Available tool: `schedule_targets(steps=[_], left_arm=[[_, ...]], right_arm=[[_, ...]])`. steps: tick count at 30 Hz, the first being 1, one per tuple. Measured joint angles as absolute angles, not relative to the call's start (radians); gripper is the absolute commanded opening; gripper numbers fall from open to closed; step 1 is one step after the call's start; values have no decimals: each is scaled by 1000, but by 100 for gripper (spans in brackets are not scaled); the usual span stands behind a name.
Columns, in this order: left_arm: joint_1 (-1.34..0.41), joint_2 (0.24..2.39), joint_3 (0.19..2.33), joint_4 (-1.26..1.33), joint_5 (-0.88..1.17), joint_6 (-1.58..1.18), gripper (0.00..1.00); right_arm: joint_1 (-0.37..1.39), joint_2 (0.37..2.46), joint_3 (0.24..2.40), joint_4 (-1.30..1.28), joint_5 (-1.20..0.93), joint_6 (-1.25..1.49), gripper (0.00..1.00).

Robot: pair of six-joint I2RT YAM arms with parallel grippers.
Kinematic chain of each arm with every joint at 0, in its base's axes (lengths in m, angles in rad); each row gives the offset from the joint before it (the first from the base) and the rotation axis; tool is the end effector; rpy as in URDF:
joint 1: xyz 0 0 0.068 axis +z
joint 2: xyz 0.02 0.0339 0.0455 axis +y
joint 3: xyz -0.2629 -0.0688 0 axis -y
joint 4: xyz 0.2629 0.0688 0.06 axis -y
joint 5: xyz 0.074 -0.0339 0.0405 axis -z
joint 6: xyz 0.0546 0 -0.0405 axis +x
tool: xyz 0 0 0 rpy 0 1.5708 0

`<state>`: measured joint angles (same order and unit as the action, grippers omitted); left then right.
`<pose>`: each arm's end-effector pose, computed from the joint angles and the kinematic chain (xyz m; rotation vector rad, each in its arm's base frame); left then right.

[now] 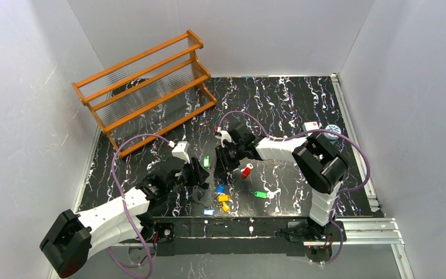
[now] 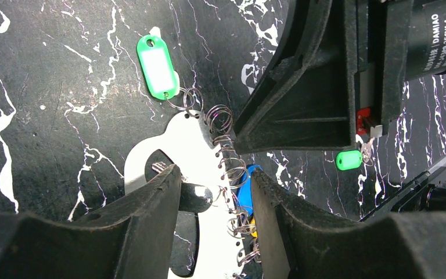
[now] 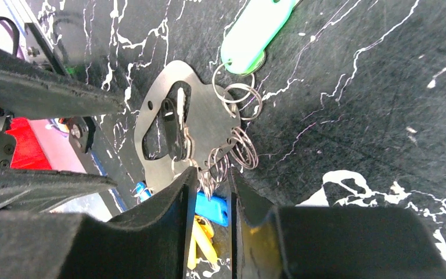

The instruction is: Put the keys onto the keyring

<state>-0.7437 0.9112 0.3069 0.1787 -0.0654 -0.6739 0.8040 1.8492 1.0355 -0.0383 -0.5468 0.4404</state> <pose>0.1690 -0.1506 0.1682 0.0290 2.0972 -0.8278 0.2542 0.3048 0.1256 -0.7458 2.5289 1.1716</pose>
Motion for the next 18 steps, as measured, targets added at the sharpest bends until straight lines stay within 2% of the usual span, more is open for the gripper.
schedule_targets(steps=[7, 18], left_arm=[[-744, 910, 307, 177, -64, -673, 46], [-744, 895, 307, 164, -64, -672, 46]], right_arm=[[823, 1869, 1070, -73, -502, 421, 34], [847, 1900, 1100, -104, -472, 395, 6]])
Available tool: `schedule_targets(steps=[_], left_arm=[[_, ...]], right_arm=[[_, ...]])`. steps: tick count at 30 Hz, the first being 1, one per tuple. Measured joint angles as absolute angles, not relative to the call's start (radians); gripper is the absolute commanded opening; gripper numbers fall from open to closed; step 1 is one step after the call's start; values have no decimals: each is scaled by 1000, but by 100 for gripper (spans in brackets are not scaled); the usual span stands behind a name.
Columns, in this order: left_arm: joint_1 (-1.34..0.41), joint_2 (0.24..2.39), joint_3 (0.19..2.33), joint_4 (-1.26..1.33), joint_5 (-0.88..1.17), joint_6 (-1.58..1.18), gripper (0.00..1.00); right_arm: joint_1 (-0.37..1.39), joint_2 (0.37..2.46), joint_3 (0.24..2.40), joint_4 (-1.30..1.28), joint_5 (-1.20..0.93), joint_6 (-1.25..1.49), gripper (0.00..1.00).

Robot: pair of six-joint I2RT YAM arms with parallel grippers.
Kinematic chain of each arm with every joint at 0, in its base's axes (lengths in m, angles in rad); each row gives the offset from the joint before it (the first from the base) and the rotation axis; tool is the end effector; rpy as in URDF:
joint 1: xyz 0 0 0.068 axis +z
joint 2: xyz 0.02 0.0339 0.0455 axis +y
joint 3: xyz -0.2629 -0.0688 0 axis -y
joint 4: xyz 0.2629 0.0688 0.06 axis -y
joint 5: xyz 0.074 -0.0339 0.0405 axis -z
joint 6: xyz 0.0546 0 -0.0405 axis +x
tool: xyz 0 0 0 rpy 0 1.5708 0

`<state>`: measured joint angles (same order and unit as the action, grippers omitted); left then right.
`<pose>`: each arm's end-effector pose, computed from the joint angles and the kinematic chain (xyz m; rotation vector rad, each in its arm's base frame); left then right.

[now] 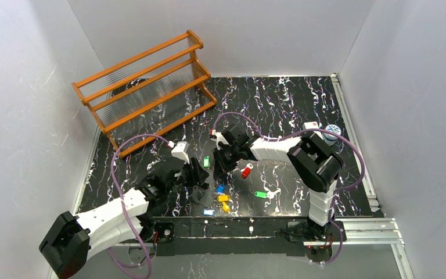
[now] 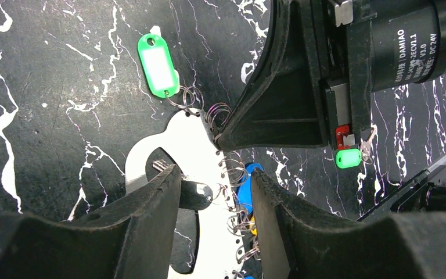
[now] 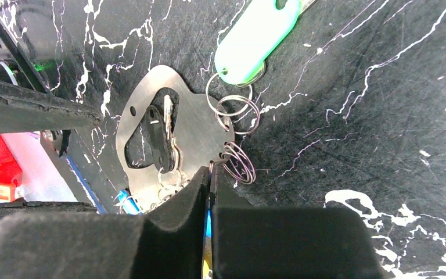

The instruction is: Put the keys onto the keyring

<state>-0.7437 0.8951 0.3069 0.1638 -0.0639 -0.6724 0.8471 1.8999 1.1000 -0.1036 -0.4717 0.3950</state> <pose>0.1677 -0.1495 0.1698 0.0315 2.0962 -0.8290 0.2510 0.3215 0.1192 -0.8147 2.5508 1.0598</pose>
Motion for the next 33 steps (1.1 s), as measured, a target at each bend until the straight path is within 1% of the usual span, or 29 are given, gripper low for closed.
schedule_targets(steps=[4, 10, 22, 33], left_arm=[[-744, 886, 307, 150, -65, -666, 46], [-744, 868, 317, 105, -72, -640, 45], [-744, 849, 471, 2, -86, -511, 46], [-744, 792, 489, 42, 93, -301, 47]], right_arm=[[851, 1899, 1111, -124, -463, 378, 1], [853, 1875, 1118, -167, -447, 338, 1], [853, 1689, 1130, -233, -432, 212, 1], [853, 1499, 1129, -230, -430, 124, 1]])
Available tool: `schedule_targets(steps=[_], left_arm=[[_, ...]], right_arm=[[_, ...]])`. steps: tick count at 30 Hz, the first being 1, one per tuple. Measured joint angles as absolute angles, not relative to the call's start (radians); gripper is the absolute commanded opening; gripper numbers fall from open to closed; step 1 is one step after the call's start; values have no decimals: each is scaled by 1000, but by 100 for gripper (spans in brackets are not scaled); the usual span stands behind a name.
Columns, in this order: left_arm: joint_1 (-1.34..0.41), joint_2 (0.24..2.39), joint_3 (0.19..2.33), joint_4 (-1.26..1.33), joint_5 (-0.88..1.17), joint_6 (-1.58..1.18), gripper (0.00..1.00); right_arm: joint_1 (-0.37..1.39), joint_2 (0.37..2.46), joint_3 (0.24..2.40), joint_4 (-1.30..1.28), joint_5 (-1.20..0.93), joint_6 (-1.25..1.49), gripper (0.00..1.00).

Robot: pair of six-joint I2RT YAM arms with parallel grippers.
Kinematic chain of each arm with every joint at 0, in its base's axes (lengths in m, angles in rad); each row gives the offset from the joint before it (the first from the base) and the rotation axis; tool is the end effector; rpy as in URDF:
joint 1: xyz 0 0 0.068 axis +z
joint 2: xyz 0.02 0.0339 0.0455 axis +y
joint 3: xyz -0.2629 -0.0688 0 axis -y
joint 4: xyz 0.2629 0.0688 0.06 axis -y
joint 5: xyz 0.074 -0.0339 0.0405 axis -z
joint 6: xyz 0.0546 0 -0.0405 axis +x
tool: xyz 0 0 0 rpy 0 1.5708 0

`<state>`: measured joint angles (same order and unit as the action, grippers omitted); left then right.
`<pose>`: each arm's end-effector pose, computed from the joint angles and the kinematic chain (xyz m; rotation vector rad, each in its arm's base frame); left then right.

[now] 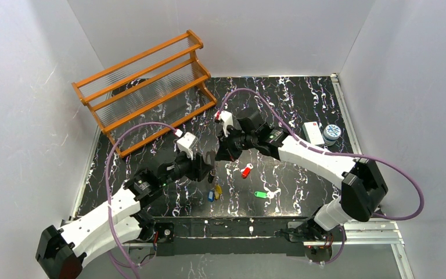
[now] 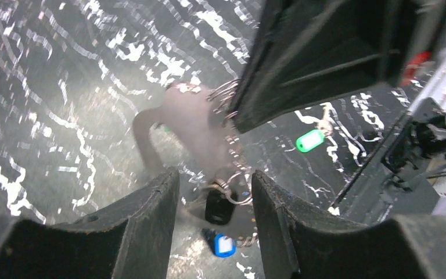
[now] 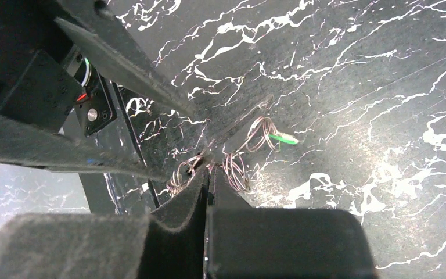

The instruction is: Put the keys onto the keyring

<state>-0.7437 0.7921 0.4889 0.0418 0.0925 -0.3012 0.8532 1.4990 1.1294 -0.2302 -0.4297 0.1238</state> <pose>0.1645 -0.1582 0.2462 0.4851 1.8475 -0.8078 0.2262 0.2937 0.2669 -1.0574 2.0344 1.0029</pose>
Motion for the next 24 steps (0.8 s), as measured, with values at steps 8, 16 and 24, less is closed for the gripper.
schedule_targets(steps=[8, 16, 24], left_arm=[[-744, 738, 462, 148, 243, -177, 46], [-744, 691, 406, 227, 278, -139, 46], [-744, 684, 350, 292, 274, -168, 46]], right_arm=[[853, 1491, 1089, -227, -457, 99, 1], [854, 1522, 1030, -158, -482, 104, 1], [888, 1595, 999, -97, -445, 126, 1]])
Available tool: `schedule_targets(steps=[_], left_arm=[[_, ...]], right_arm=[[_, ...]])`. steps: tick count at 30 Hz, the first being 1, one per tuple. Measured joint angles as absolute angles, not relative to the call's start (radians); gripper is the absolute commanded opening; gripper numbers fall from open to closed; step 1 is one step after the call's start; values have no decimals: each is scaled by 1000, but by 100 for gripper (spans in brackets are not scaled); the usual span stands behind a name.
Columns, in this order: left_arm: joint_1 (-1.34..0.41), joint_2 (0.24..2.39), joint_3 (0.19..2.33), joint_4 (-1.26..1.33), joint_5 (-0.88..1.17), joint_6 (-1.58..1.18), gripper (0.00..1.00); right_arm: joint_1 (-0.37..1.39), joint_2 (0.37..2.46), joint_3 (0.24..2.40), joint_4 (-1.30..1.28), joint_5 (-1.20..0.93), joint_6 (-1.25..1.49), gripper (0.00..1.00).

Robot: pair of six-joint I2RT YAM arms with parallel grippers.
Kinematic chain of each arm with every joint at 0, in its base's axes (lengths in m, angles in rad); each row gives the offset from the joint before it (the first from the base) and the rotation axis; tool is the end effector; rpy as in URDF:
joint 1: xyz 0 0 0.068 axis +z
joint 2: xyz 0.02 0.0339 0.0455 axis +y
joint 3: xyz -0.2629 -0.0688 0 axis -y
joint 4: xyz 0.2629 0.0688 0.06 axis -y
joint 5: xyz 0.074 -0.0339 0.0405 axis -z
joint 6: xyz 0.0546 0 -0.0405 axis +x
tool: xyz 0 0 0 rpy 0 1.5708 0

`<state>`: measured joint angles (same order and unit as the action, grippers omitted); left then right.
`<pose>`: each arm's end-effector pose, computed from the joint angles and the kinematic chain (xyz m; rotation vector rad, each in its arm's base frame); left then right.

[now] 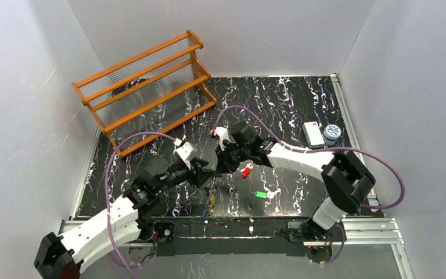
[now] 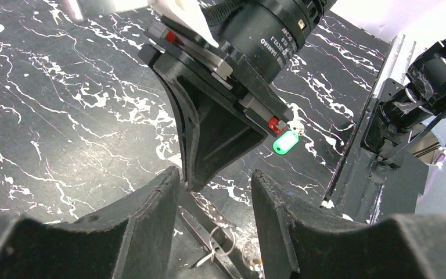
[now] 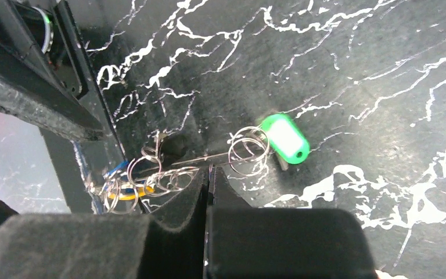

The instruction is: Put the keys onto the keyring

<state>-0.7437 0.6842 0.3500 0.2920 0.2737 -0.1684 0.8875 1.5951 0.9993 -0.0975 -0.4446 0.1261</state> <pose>0.1451 -0.1536 0.2448 0.6881 1.5453 -0.9154 0.2170 0.3037 0.1997 -1.1212 2.1204 1.0146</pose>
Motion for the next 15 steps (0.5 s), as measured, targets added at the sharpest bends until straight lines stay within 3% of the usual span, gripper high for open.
schedule_targets(steps=[15], left_arm=[[-744, 597, 311, 307, 275, -97, 45]], right_arm=[[893, 1509, 982, -129, -434, 102, 1]])
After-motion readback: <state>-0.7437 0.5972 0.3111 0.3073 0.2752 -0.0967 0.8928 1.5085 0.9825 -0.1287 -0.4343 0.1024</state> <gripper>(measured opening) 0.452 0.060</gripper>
